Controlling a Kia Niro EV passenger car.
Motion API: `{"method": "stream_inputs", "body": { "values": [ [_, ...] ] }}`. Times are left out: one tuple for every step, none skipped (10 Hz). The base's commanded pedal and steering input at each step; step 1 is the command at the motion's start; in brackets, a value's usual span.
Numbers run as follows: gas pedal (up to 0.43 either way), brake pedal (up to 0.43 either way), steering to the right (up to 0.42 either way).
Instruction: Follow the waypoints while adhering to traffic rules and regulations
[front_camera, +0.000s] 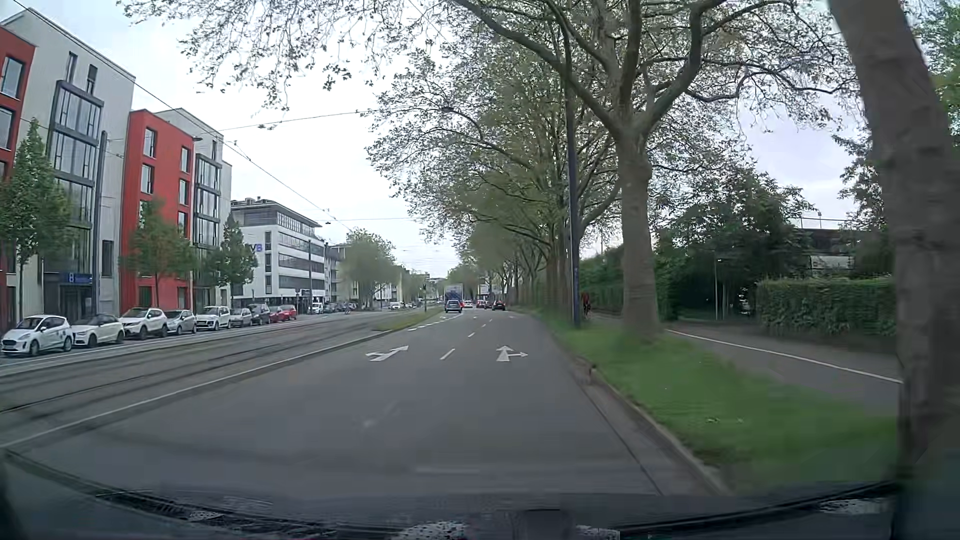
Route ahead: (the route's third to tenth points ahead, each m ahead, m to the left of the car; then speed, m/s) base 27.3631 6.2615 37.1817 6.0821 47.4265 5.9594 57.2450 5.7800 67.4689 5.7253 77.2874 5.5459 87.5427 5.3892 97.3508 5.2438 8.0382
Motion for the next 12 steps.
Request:
{"method": "stream_inputs", "body": {
  "values": [
    [0.067,0.0,0.007],
    [0.067,0.0,0.007],
    [0.067,0.0,0.006],
    [0.047,0.0,0.006],
    [0.047,0.0,0.006],
    [0.039,0.0,0.006],
    [0.02,0.0,0.006],
    [0.008,0.0,0.006],
    [0.0,0.0,0.006],
    [0.0,0.0,0.006],
    [0.0,0.0,0.005],
    [0.0,0.0,0.005]
  ]
}}
